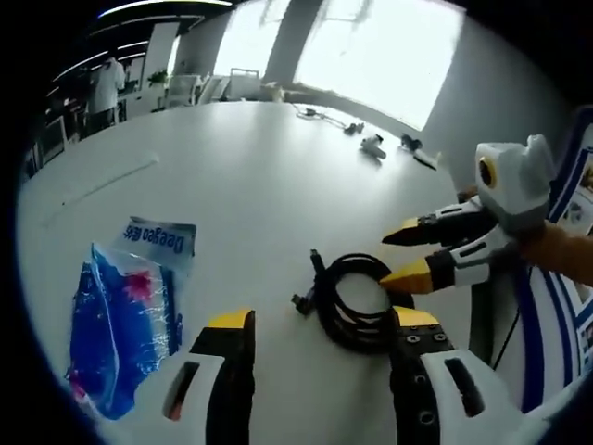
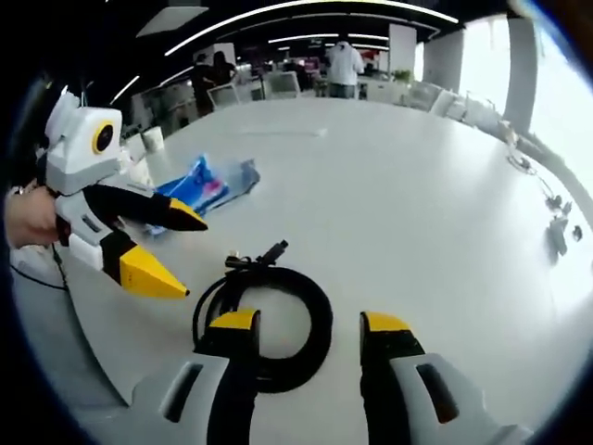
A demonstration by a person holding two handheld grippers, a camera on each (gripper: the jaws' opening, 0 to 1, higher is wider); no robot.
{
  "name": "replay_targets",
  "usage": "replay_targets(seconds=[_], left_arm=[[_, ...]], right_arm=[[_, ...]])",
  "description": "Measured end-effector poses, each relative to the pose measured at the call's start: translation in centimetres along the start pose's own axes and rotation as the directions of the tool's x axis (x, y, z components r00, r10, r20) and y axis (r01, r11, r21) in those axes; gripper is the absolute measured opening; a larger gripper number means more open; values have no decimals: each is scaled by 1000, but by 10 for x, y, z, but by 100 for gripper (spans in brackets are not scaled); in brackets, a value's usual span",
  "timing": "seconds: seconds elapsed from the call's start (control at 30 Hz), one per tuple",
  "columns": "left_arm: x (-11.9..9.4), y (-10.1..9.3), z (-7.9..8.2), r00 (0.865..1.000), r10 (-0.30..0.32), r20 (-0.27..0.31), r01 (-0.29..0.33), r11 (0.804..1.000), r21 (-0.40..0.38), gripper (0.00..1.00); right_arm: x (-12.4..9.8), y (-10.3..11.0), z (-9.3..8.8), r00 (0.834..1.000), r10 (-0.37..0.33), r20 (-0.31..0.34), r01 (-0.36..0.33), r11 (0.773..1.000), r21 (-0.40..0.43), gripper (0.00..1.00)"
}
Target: Arrange the tabletop items into an orderly group along one side of the table until the central work area is clear of visible clutter.
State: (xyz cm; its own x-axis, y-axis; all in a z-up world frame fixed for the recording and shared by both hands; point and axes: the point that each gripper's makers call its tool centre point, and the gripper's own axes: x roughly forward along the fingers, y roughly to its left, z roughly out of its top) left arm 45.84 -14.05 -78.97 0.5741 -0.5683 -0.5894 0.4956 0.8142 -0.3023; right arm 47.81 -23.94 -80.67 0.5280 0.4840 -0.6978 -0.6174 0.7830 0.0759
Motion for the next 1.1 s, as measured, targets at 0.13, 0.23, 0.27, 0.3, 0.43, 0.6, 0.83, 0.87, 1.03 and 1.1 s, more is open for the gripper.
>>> replay_targets(seconds=[0.13, 0.23, 0.27, 0.3, 0.43, 0.6, 0.83, 0.87, 1.03, 1.1], left_arm=[[-6, 1, 6, 999, 6, 40, -7, 1000, 19, 56], [-12, 1, 12, 996, 0, 85, 0, 1000, 7, 52], [-13, 1, 11, 997, -4, 83, 4, 1000, 3, 48], [-15, 0, 12, 996, -13, 92, 14, 1000, -15, 44], [-20, 4, 13, 994, -2, 114, 6, 999, -36, 44], [-28, 9, 10, 994, 6, 108, 0, 999, -55, 38], [-42, 19, 12, 992, 26, 120, -16, 996, -87, 37], [-44, 20, 12, 992, 30, 123, -19, 996, -90, 37], [-59, 28, 13, 989, 56, 140, -43, 994, -96, 38], [-63, 31, 13, 988, 65, 142, -51, 994, -100, 38]], right_arm=[[-3, 3, 7, 1000, 5, 24, -5, 1000, 2, 41], [-4, 6, 11, 999, 15, 34, -15, 1000, 12, 44], [-4, 6, 13, 999, 16, 35, -16, 1000, 10, 44], [-4, 7, 14, 999, 15, 35, -16, 1000, 9, 44], [-5, 10, 18, 999, 22, 41, -22, 1000, -2, 44], [-3, 14, 20, 999, 29, 35, -29, 999, -16, 44], [0, 22, 35, 998, 48, 47, -45, 998, -47, 44], [1, 23, 36, 998, 51, 47, -48, 997, -55, 43], [5, 31, 40, 997, 66, 41, -62, 995, -84, 43], [5, 33, 42, 997, 69, 44, -64, 994, -90, 43]])
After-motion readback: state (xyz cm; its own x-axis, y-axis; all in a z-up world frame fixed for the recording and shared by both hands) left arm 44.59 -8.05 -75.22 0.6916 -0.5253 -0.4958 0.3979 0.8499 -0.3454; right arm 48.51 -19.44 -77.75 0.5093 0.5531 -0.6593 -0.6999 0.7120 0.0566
